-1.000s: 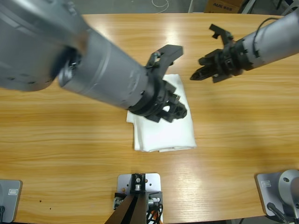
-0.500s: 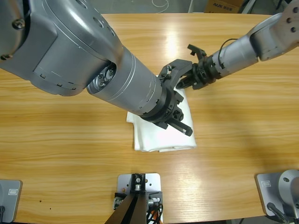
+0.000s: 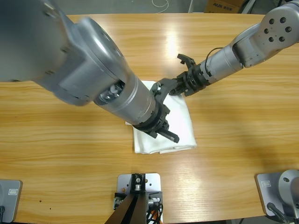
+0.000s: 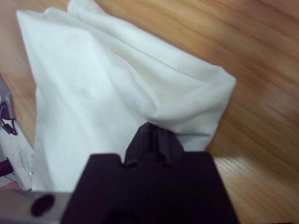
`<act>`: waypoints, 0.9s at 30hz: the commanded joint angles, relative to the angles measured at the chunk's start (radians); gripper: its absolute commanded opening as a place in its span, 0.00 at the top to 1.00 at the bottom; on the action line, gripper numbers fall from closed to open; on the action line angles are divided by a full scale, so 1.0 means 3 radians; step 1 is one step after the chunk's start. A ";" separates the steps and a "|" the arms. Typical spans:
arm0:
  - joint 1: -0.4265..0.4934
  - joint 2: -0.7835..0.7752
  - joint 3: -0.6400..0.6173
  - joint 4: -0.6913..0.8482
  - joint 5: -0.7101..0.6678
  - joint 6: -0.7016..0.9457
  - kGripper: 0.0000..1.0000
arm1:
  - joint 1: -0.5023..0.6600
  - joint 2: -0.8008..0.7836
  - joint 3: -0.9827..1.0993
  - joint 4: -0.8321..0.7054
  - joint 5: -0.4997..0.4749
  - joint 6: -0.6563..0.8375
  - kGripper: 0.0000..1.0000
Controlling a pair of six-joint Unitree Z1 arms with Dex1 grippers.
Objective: Fold clothes
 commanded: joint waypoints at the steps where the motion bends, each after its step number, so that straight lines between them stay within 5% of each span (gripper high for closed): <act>1: 0.0037 0.0529 -0.0407 0.0132 0.0142 -0.0273 1.00 | 0.0067 0.0104 0.0077 0.0128 -0.0094 0.0005 1.00; 8: 0.0120 0.0543 -0.0885 0.0177 0.0175 -0.0289 1.00 | 0.0080 0.0158 0.0077 0.0134 -0.0116 -0.0011 1.00; 22: 0.0116 0.0827 -0.0821 0.0280 0.0341 -0.0400 1.00 | 0.0081 0.0159 0.0092 0.0143 -0.0126 -0.0042 1.00; 27: -0.0030 0.0793 -0.0469 0.0267 0.0347 -0.0405 1.00 | 0.0079 0.0178 0.0083 0.0154 -0.0126 -0.0037 1.00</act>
